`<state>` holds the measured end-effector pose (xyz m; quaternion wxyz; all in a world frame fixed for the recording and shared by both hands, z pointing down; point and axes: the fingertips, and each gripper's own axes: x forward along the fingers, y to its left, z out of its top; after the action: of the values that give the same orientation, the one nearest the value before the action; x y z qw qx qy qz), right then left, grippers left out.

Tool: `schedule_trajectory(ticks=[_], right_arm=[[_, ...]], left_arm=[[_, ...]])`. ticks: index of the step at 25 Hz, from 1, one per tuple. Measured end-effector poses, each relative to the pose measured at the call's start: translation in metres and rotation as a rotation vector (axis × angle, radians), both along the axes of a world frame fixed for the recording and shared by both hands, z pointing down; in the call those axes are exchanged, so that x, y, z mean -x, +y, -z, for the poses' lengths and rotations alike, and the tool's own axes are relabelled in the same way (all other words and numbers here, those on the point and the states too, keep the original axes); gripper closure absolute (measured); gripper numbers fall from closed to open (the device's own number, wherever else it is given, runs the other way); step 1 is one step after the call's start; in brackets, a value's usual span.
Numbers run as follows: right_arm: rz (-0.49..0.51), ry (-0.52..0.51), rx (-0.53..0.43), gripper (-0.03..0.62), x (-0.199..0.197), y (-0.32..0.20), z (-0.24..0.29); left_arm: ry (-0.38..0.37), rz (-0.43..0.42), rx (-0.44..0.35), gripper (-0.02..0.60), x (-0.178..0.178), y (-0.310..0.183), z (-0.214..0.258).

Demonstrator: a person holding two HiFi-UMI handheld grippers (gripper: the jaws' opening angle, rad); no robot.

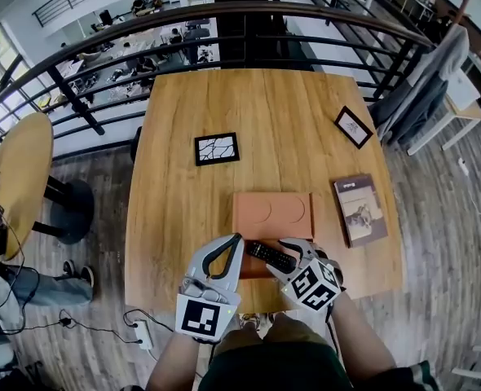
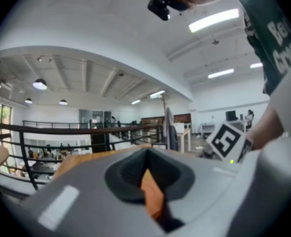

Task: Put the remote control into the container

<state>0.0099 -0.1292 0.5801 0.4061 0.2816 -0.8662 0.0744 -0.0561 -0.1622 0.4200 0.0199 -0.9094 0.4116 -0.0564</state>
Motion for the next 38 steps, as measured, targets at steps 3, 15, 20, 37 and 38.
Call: schedule_trajectory(ticks=[3, 15, 20, 37, 38], right_arm=[[-0.025, -0.073, -0.079, 0.353, 0.003, -0.005, 0.031], [-0.112, -0.257, -0.379, 0.519, -0.006, -0.003, 0.136], [-0.121, -0.307, -0.458, 0.576, -0.009, 0.005, 0.161], [-0.204, -0.516, -0.607, 0.577, -0.013, 0.018, 0.234], [-0.204, -0.522, -0.617, 0.577, -0.015, 0.018, 0.239]], left_arm=[[-0.005, -0.015, 0.004, 0.580, -0.002, -0.001, -0.001], [-0.006, -0.089, -0.016, 0.580, -0.016, 0.005, 0.005], [0.011, -0.096, -0.033, 0.580, -0.017, 0.010, 0.014], [-0.067, -0.124, -0.122, 0.580, -0.019, 0.025, 0.039], [-0.069, -0.124, -0.129, 0.580, -0.019, 0.025, 0.042]])
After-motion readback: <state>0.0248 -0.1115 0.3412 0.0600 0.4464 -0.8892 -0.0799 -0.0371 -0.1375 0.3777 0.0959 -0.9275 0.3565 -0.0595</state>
